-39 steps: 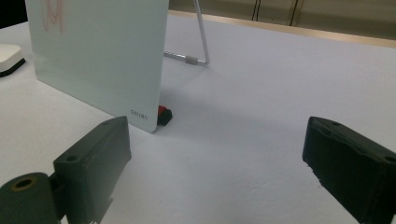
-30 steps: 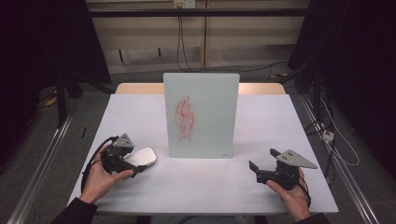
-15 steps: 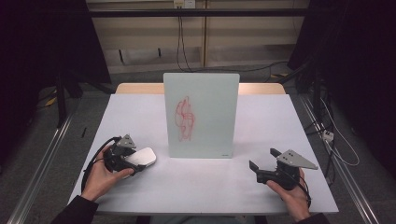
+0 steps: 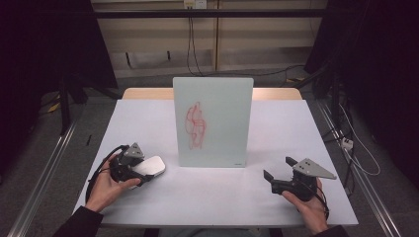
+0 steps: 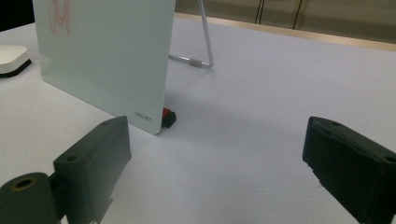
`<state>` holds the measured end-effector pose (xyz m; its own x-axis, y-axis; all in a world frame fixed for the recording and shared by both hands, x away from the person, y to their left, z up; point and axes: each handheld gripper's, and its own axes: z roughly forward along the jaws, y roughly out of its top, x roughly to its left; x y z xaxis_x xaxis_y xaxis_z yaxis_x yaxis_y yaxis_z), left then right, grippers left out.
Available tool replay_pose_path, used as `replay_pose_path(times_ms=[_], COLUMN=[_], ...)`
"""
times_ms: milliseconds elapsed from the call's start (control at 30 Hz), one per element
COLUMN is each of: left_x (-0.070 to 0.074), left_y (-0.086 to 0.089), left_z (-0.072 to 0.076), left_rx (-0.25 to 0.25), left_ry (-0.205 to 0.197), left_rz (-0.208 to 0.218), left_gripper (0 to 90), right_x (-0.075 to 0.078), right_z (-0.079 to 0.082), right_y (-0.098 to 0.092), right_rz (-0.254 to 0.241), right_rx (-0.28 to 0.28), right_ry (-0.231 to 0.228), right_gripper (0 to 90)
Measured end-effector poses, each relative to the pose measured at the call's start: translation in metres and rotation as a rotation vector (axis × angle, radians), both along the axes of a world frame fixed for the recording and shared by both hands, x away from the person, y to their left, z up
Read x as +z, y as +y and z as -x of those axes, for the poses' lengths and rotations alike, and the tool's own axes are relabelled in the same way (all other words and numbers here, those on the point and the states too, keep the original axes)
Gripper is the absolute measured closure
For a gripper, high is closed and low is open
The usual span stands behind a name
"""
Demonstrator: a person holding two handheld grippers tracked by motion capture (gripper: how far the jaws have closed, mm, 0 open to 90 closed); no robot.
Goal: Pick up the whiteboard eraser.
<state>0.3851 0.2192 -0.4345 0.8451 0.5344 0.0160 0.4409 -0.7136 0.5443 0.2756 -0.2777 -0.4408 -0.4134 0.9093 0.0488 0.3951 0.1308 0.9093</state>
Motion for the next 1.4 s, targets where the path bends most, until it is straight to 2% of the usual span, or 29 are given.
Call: replay_pose_path(times_ms=[267,333,367,433,767,1200,1233,1267,1367,1400], left_x=[0.0,0.002,0.002,0.004,0.01,0.017,0.017,0.017,0.017,0.018], left_y=[0.0,0.0,0.0,0.002,0.004,0.007,0.008,0.008,0.011,0.012], left_z=[0.002,0.002,0.003,0.003,0.006,0.015,0.015,0.016,0.018,0.018], left_rx=[0.023,0.029,0.035,0.043,0.078,0.155,0.146,0.16,0.196,0.198], left_ry=[-0.02,-0.031,-0.058,-0.054,-0.085,-0.13,-0.123,-0.132,-0.127,-0.13], left_rz=[-0.003,0.004,0.008,0.02,0.076,0.21,0.222,0.228,0.265,0.265], left_gripper=[30.9,30.9,30.9,31.0,31.1,31.1,31.1,31.1,31.1,31.1], right_x=[0.0,0.0,0.0,0.0,0.0,-0.001,-0.001,-0.002,-0.001,-0.001], right_z=[0.0,-0.001,-0.001,-0.001,-0.001,-0.005,-0.005,-0.006,-0.006,-0.006], right_y=[0.0,0.0,0.0,0.0,0.001,0.002,0.002,0.002,0.003,0.003], right_rz=[-0.001,-0.001,0.001,0.002,0.001,-0.006,-0.007,-0.011,-0.01,-0.011], right_rx=[0.003,0.003,0.002,0.002,0.0,-0.002,-0.002,0.002,0.007,0.007], right_ry=[0.001,0.002,0.003,0.002,0.003,0.013,0.015,0.015,0.02,0.018], right_gripper=[7.5,7.5,7.4,7.4,7.4,7.3,7.3,7.3,7.3,7.4])
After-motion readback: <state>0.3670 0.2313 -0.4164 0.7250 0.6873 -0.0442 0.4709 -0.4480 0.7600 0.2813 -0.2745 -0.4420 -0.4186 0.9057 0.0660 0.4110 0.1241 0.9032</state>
